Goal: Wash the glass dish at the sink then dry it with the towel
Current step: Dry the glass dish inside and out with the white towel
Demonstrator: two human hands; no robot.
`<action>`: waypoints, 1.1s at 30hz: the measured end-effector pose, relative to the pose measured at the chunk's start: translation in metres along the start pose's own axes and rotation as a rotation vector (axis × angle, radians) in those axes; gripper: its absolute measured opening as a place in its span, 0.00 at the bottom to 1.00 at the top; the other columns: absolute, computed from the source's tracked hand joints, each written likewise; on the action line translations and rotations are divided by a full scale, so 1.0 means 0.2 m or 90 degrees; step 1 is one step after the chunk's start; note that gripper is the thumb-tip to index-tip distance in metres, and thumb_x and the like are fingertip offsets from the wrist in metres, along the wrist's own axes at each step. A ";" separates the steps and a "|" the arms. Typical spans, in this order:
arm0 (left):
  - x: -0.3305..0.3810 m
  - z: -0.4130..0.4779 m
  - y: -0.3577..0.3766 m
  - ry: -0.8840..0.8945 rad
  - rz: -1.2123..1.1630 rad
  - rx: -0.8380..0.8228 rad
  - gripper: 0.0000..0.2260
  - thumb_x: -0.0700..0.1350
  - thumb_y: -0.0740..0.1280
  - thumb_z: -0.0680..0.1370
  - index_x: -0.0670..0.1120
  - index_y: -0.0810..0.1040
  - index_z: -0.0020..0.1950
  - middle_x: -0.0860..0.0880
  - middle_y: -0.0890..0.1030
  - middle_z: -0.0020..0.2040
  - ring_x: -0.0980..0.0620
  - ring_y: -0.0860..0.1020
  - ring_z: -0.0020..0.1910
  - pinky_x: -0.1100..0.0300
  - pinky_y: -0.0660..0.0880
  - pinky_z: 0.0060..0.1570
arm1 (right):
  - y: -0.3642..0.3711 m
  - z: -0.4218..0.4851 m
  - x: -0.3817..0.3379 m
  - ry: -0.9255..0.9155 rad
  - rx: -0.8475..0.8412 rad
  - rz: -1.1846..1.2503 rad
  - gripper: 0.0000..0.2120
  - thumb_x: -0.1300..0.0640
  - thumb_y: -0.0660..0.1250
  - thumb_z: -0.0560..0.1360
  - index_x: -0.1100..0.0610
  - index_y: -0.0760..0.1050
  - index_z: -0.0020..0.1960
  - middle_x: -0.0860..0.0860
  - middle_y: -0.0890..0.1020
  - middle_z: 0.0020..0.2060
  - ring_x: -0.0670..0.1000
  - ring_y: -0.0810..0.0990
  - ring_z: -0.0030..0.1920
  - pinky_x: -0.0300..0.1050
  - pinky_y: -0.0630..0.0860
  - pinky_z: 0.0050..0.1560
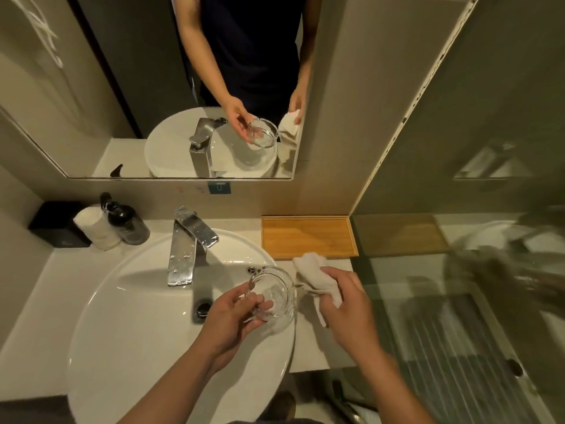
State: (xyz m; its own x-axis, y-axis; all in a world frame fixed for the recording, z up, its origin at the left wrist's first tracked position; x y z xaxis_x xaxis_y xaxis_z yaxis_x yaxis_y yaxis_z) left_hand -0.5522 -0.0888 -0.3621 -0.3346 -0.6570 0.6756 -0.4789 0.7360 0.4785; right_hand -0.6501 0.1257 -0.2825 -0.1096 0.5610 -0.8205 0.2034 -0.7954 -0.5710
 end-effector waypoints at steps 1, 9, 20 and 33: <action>0.01 0.00 0.01 0.005 0.002 -0.002 0.24 0.43 0.74 0.69 0.41 0.77 0.65 0.40 0.87 0.49 0.42 0.86 0.55 0.55 0.84 0.44 | 0.02 0.01 -0.10 -0.041 -0.027 -0.042 0.24 0.62 0.69 0.76 0.40 0.73 0.67 0.38 0.75 0.60 0.37 0.74 0.58 0.32 0.73 0.56; 0.19 -0.04 0.15 0.109 0.130 -0.043 0.12 0.43 0.70 0.77 0.50 0.84 0.60 0.41 0.86 0.57 0.47 0.85 0.51 0.54 0.83 0.50 | 0.35 0.03 -0.45 -0.242 -0.250 -0.267 0.18 0.55 0.67 0.80 0.50 0.74 0.70 0.48 0.77 0.64 0.50 0.70 0.64 0.46 0.71 0.66; 0.19 -0.08 0.16 0.085 0.019 -0.057 0.17 0.39 0.69 0.76 0.41 0.78 0.65 0.33 0.82 0.61 0.38 0.83 0.55 0.44 0.80 0.59 | 0.31 0.12 -0.40 -0.248 -0.204 -0.072 0.14 0.37 0.67 0.76 0.34 0.74 0.60 0.31 0.58 0.74 0.38 0.55 0.76 0.51 0.58 0.70; 0.23 -0.01 0.23 0.025 -0.024 -0.041 0.20 0.52 0.57 0.85 0.40 0.78 0.67 0.34 0.82 0.63 0.32 0.80 0.63 0.33 0.72 0.66 | 0.37 0.09 -0.42 -0.267 -0.204 0.062 0.19 0.45 0.65 0.81 0.38 0.74 0.72 0.33 0.61 0.79 0.40 0.58 0.80 0.43 0.66 0.76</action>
State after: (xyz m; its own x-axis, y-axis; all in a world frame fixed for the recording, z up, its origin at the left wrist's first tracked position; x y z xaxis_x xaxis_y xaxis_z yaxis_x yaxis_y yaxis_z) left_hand -0.5883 -0.0856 -0.3089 -0.2844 -0.6778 0.6780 -0.4371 0.7211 0.5376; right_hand -0.6441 0.0155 -0.2568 -0.4415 0.2952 -0.8473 0.5120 -0.6926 -0.5081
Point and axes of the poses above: each hand's wrist, its own z-axis towards the middle knuckle, its own y-axis out of the palm, x = y × z, the point moved 10 cm from there along z, towards the middle knuckle
